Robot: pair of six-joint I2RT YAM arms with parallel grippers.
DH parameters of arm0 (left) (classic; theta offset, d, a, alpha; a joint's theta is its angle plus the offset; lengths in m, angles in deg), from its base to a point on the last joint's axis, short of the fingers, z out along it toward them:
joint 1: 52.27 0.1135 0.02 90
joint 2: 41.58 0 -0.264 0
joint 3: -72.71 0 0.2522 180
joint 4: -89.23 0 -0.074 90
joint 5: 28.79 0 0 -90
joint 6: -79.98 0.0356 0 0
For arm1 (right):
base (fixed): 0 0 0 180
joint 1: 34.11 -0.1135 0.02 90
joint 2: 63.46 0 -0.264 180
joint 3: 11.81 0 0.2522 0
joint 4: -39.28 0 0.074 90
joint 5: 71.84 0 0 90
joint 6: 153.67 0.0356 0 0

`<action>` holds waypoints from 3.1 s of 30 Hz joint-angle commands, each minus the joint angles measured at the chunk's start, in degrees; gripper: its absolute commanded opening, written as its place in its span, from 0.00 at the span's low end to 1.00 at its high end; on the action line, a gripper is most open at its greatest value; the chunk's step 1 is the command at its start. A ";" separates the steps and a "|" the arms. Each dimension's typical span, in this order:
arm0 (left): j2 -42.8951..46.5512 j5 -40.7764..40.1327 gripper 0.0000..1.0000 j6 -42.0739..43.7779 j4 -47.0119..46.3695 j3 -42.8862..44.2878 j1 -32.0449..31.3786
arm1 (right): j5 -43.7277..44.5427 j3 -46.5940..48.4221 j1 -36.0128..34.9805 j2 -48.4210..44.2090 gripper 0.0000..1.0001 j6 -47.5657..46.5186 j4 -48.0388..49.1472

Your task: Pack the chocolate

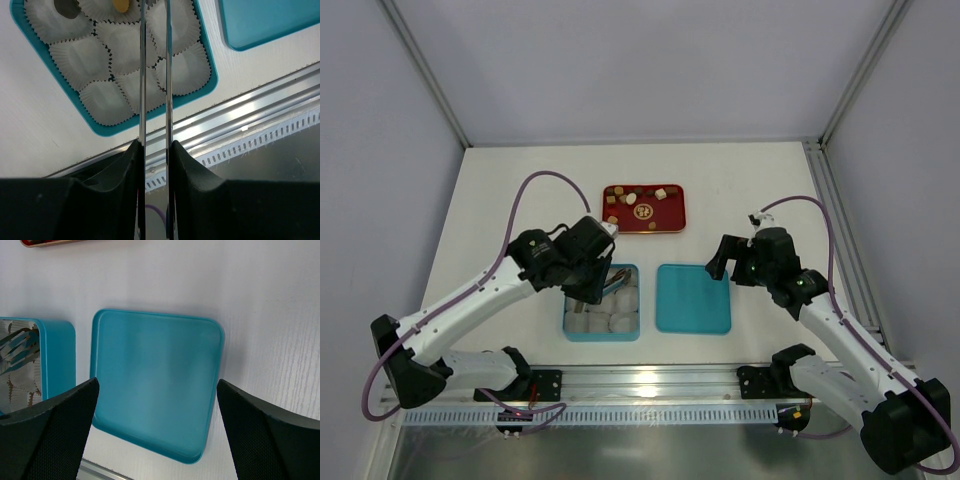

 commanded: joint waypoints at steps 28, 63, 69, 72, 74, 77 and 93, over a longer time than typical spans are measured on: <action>0.08 -1.42 0.34 0.06 0.08 2.37 -0.33 | -0.47 -0.38 -0.23 -0.16 1.00 0.35 2.52; -21.79 -9.41 0.38 8.40 -0.61 32.14 7.74 | -3.11 0.15 -0.23 -0.33 1.00 0.44 2.87; -34.18 -8.71 0.37 12.36 -3.25 40.59 11.80 | -3.28 0.50 -0.32 -1.92 1.00 0.18 1.56; -39.27 -8.36 0.36 13.41 -2.90 45.08 13.56 | -3.46 0.76 -0.23 -2.62 1.00 0.09 0.94; -41.13 -8.19 0.35 13.68 -2.64 47.10 14.70 | -3.46 0.94 -0.23 -2.79 1.00 0.00 0.59; -42.81 -6.87 0.35 14.12 -3.69 47.37 15.93 | -3.20 1.12 -0.23 -3.06 1.00 -0.18 0.06; -47.47 -4.85 0.35 15.70 -5.54 47.11 17.69 | -3.02 1.73 -0.32 -2.97 1.00 -0.44 -0.38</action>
